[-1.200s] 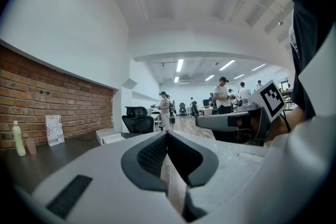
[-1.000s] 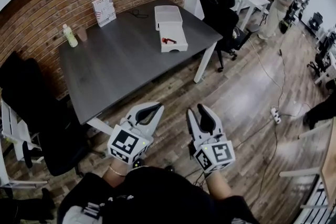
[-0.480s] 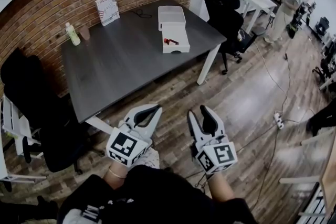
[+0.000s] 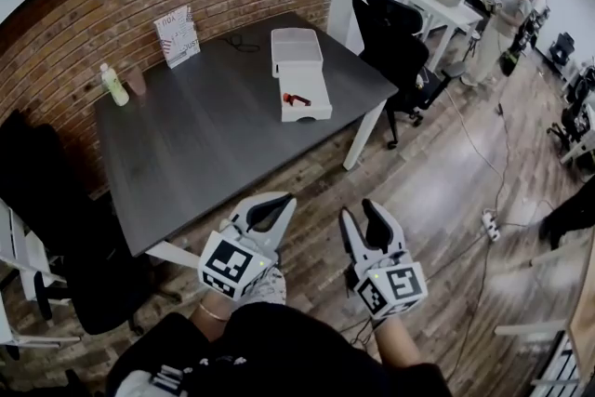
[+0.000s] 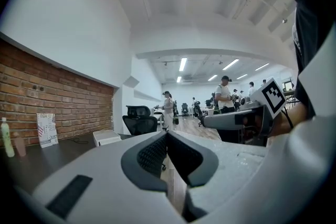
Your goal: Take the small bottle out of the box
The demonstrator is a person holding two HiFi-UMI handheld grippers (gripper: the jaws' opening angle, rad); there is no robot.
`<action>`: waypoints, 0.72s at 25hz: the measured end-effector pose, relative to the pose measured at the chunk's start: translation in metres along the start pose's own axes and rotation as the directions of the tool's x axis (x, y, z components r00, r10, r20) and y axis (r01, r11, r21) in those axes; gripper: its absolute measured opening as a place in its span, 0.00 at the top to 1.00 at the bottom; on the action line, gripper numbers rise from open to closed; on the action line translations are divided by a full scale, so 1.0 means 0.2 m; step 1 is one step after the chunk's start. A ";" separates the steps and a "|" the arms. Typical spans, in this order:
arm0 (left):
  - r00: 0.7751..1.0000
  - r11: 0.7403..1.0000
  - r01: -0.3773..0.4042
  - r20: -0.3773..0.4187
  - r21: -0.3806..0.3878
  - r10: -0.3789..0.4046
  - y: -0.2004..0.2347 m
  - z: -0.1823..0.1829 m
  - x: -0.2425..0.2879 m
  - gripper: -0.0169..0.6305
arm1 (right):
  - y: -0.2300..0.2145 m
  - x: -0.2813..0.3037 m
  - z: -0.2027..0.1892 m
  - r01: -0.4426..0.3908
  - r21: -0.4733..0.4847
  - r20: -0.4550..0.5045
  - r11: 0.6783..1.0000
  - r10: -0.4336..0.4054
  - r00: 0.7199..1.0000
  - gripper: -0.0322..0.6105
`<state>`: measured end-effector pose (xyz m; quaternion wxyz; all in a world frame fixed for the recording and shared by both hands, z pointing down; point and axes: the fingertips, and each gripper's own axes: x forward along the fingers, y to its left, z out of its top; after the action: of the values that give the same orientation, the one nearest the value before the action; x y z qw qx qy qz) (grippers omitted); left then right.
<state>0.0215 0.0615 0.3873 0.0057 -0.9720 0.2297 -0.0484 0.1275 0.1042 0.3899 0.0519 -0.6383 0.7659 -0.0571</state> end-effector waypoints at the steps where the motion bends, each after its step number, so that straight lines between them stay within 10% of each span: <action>1: 1.000 1.000 0.003 0.000 -0.006 -0.003 0.04 0.00 0.04 0.98 | -0.02 0.05 0.01 0.004 -0.003 0.000 1.000 -0.004 1.000 0.67; 18: 1.000 1.000 -0.016 0.013 -0.008 0.016 0.97 0.01 0.42 0.98 | -0.18 1.11 -0.02 -0.023 -0.008 -0.063 1.000 0.022 0.998 0.65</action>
<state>0.0109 -0.1497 0.3857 0.0037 -0.9705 0.2375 -0.0410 0.1221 -0.1204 0.3980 0.0256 -0.6276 0.7746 -0.0734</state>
